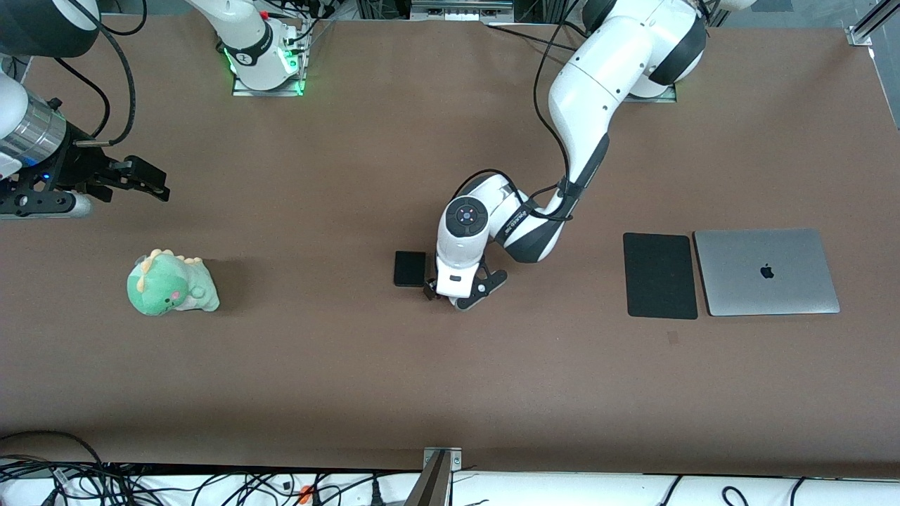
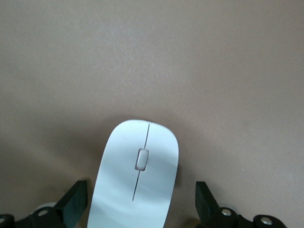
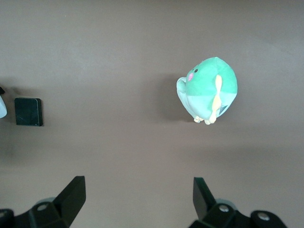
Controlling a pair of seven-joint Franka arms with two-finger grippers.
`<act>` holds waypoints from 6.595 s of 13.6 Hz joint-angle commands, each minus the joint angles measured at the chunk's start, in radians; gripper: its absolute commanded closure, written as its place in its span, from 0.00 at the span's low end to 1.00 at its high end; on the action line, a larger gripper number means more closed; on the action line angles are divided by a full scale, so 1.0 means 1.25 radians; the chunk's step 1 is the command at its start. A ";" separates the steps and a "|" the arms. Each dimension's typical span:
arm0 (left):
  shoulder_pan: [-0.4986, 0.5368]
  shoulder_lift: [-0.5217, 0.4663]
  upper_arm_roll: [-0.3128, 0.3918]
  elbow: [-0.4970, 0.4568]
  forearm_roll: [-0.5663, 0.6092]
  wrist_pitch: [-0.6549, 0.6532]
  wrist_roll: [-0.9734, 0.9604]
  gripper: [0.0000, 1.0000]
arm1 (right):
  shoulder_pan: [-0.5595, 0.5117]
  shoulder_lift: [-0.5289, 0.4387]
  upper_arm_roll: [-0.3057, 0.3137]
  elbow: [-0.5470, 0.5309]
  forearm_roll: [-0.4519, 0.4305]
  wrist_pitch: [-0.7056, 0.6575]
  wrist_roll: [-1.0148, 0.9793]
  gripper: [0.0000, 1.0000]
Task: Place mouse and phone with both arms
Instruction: 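Close the left gripper around the white mouse, then carry the mouse to the pad while the right gripper reaches the phone, then lower the mouse onto the pad while the right gripper grasps the phone, then carry the phone toward the plush toy while the left gripper retracts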
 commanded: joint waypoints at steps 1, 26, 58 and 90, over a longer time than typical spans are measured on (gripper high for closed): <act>-0.009 0.008 0.011 0.014 0.019 -0.005 0.024 0.17 | 0.008 0.001 0.001 -0.004 -0.001 0.005 0.005 0.00; 0.502 -0.337 -0.032 -0.409 0.010 -0.139 0.991 1.00 | 0.258 0.229 0.001 -0.014 0.008 0.271 0.346 0.00; 0.601 -0.688 -0.033 -0.401 -0.067 -0.362 1.073 0.00 | 0.502 0.574 -0.048 -0.015 -0.083 0.758 0.534 0.00; 0.419 -0.776 0.150 -0.343 -0.108 -0.446 1.015 0.00 | 0.307 0.472 -0.070 -0.003 -0.073 0.540 0.151 0.82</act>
